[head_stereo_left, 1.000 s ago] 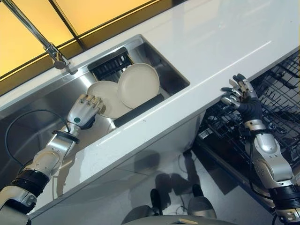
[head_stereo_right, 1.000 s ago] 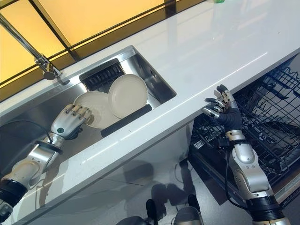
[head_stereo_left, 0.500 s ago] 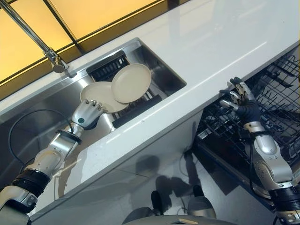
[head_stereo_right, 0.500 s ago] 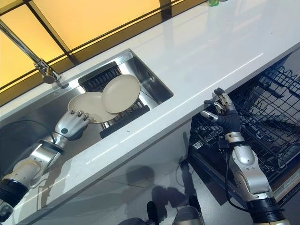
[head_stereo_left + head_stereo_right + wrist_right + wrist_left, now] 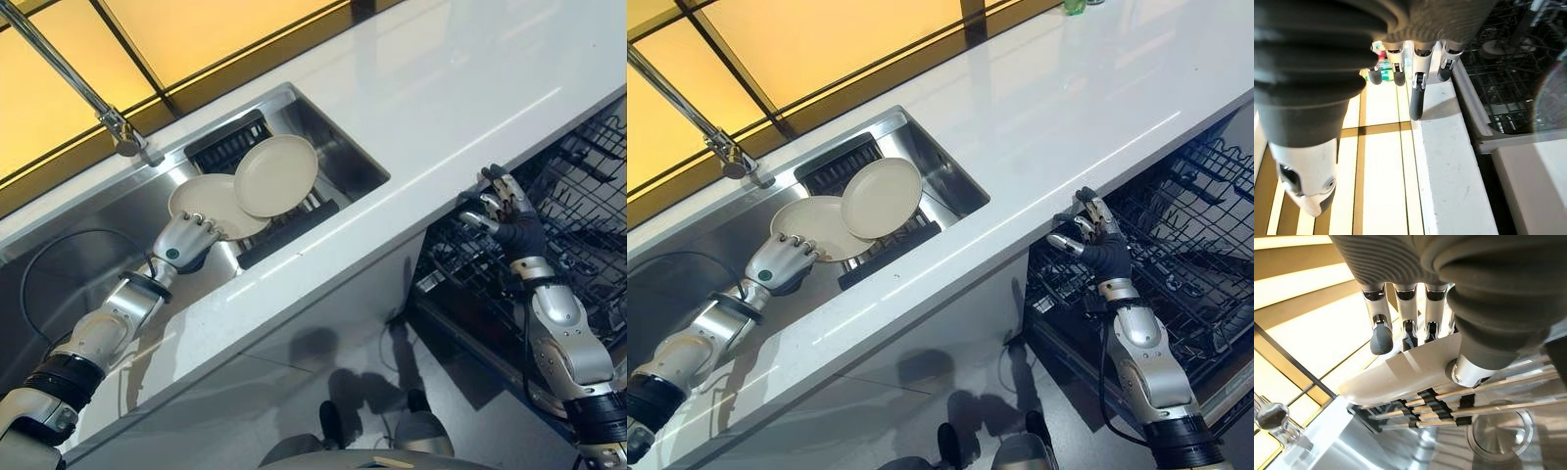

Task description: Pick up plates and place into dishwasher.

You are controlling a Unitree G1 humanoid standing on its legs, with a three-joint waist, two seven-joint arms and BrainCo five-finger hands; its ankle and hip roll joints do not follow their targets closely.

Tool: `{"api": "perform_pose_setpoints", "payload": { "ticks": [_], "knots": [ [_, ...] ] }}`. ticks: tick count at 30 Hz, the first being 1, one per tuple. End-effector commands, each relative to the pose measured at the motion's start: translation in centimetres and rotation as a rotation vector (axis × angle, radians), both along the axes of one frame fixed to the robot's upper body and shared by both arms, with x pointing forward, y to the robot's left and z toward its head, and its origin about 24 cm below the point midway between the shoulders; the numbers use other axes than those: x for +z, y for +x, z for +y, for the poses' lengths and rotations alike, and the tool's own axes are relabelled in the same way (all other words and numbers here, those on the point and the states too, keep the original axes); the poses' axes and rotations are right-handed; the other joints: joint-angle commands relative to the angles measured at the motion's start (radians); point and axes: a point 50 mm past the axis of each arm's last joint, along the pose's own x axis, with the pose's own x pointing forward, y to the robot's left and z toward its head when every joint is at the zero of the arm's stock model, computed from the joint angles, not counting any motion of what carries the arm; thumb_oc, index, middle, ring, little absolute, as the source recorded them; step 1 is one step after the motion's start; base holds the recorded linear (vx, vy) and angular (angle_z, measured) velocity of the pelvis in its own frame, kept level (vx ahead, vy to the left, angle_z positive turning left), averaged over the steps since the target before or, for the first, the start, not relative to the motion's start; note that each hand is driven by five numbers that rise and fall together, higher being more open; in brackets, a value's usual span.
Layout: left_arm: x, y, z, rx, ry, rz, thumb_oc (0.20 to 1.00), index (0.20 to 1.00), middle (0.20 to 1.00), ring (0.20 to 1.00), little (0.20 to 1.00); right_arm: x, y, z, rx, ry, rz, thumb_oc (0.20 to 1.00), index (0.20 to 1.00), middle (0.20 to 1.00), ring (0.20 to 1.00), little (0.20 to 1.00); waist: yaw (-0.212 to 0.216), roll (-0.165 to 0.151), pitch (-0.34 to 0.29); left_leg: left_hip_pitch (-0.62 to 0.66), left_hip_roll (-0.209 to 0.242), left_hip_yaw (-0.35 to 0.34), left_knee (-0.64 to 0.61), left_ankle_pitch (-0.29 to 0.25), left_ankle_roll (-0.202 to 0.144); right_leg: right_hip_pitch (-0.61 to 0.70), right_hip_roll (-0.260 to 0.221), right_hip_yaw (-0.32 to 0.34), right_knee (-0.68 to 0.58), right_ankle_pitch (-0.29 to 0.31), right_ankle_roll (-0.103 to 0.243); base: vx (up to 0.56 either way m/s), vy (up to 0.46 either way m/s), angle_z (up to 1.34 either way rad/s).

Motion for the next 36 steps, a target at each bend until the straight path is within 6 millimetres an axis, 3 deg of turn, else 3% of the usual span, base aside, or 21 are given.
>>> {"api": "perform_pose_setpoints", "payload": {
  "ticks": [1, 7, 12, 24, 36],
  "knots": [
    [0.9, 0.0, 2.6, 0.111, 0.05, 0.024, 0.2, 0.2, 0.2, 0.2, 0.2, 0.4, -0.6, -0.5, 0.007, -0.04, 0.002, 1.0, 1.0, 1.0, 1.0, 1.0, 0.033, -0.039, -0.052, -0.048, -0.042, -0.032, 0.109, -0.114, 0.002, -0.146, -0.067, -0.007, 0.117, 0.019, 0.055, 0.0, 0.0, 0.0],
    [1.4, -0.1, 3.2, 0.115, 0.087, 0.059, 0.2, 0.2, 0.2, 0.2, 0.2, 0.6, -0.5, -0.6, 0.016, -0.042, 0.004, 1.0, 1.0, 1.0, 1.0, 1.0, 0.04, -0.031, -0.052, -0.049, -0.044, -0.038, 0.112, -0.114, 0.001, -0.142, -0.07, -0.014, 0.116, 0.018, 0.056, 0.0, 0.011, 0.0],
    [3.2, -0.3, 4.0, 0.116, 0.143, 0.045, 0.2, 0.2, 0.2, 0.2, 0.2, 0.6, -0.7, -0.8, 0.017, -0.02, 0.001, 1.0, 1.0, 1.0, 1.0, 1.0, 0.055, -0.029, -0.059, -0.051, -0.044, -0.047, 0.116, -0.116, 0.0, -0.135, -0.076, -0.032, 0.111, 0.017, 0.058, -0.03, -0.052, 0.04],
    [6.8, -0.6, 5.7, 0.149, 0.194, 0.011, 0.2, 0.2, 0.2, 0.2, 0.2, 0.0, -0.9, -0.3, 0.019, -0.012, 0.018, 1.0, 1.0, 1.0, 1.0, 1.0, 0.072, 0.013, -0.086, -0.038, -0.049, -0.065, 0.113, -0.124, -0.005, -0.111, -0.085, -0.057, 0.096, 0.006, 0.058, -0.01, -0.026, 0.06],
    [8.8, -1.0, 7.1, 0.179, 0.169, -0.019, 0.2, 0.2, 0.2, 0.2, 0.2, 0.0, -0.7, -0.1, 0.022, -0.003, 0.013, 1.0, 1.0, 1.0, 1.0, 1.0, 0.093, 0.002, -0.106, -0.033, -0.032, -0.074, 0.107, -0.126, -0.013, -0.099, -0.075, -0.075, 0.078, 0.004, 0.051, -0.02, -0.024, 0.02]
  ]
}}
